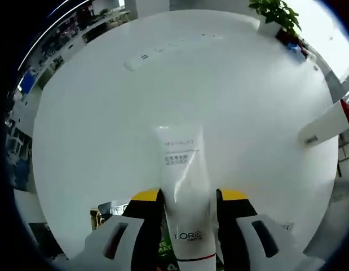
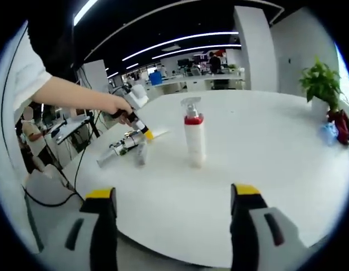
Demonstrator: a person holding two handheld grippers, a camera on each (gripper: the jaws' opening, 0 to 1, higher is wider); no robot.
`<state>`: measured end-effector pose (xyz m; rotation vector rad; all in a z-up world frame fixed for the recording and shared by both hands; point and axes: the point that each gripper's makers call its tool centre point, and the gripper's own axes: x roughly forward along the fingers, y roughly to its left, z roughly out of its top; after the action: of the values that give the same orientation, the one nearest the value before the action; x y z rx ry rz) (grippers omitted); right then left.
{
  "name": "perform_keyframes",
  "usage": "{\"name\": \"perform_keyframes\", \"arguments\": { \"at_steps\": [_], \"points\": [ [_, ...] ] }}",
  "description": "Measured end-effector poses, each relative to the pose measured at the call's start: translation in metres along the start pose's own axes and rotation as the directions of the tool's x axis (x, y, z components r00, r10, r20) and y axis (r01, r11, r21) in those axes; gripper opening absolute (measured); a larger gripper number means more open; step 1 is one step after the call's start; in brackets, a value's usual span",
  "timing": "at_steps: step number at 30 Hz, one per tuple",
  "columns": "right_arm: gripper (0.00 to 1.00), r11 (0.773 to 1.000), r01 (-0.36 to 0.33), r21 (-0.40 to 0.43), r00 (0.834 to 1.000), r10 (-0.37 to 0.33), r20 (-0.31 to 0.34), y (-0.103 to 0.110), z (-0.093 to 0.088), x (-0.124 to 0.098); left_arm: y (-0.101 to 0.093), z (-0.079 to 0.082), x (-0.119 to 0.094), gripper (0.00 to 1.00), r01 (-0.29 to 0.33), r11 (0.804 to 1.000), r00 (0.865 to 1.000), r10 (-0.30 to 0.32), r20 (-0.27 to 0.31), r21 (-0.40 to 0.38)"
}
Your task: Arrange the skincare products in the storage area until every visible bottle or jar stands upright without overlapping.
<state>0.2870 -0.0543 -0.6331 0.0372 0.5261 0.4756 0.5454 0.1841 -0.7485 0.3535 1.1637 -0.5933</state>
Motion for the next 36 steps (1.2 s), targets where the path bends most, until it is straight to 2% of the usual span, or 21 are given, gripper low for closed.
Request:
{"name": "perform_keyframes", "arguments": {
  "at_steps": [2, 8, 22, 23, 24, 26, 30, 36],
  "points": [
    [0.83, 1.0, 0.002, 0.001, 1.0, -0.002, 0.001, 0.0, 0.0, 0.0, 0.005, 0.001, 0.0, 0.32, -0.026, 1.0, 1.0, 0.026, -0.004, 0.014],
    [0.83, 1.0, 0.005, 0.0, 1.0, -0.005, 0.0, -0.001, 0.0, 0.001, 0.005, 0.001, 0.0, 0.31, -0.03, 0.999, 1.0, 0.03, -0.002, 0.011],
    [0.83, 1.0, 0.006, 0.0, 1.0, -0.006, 0.008, -0.003, 0.0, 0.0, 0.006, 0.003, -0.007, 0.29, -0.05, 0.998, 0.995, 0.052, 0.086, -0.03],
    [0.82, 1.0, 0.006, -0.001, 1.0, -0.006, 0.009, -0.003, 0.0, 0.0, 0.006, 0.004, -0.009, 0.29, -0.053, 0.998, 0.993, 0.055, 0.1, -0.028],
    [0.82, 1.0, 0.006, -0.001, 1.0, -0.006, 0.01, -0.003, 0.0, 0.0, 0.006, 0.011, -0.012, 0.29, -0.056, 0.998, 0.987, 0.058, 0.147, -0.013],
    [0.82, 1.0, 0.004, -0.005, 1.0, -0.004, 0.01, -0.002, 0.0, 0.0, 0.005, 0.009, -0.016, 0.29, -0.054, 0.998, 0.988, 0.057, 0.146, -0.02],
    [0.82, 1.0, 0.001, -0.015, 1.0, -0.001, 0.009, -0.001, 0.0, 0.0, 0.006, 0.011, -0.024, 0.29, -0.055, 0.998, 0.98, 0.058, 0.19, -0.023],
    [0.82, 1.0, -0.004, -0.016, 1.0, 0.004, 0.019, 0.0, 0.002, 0.0, 0.006, 0.008, -0.038, 0.29, -0.067, 0.996, 0.962, 0.078, 0.26, -0.054]
  ]
}}
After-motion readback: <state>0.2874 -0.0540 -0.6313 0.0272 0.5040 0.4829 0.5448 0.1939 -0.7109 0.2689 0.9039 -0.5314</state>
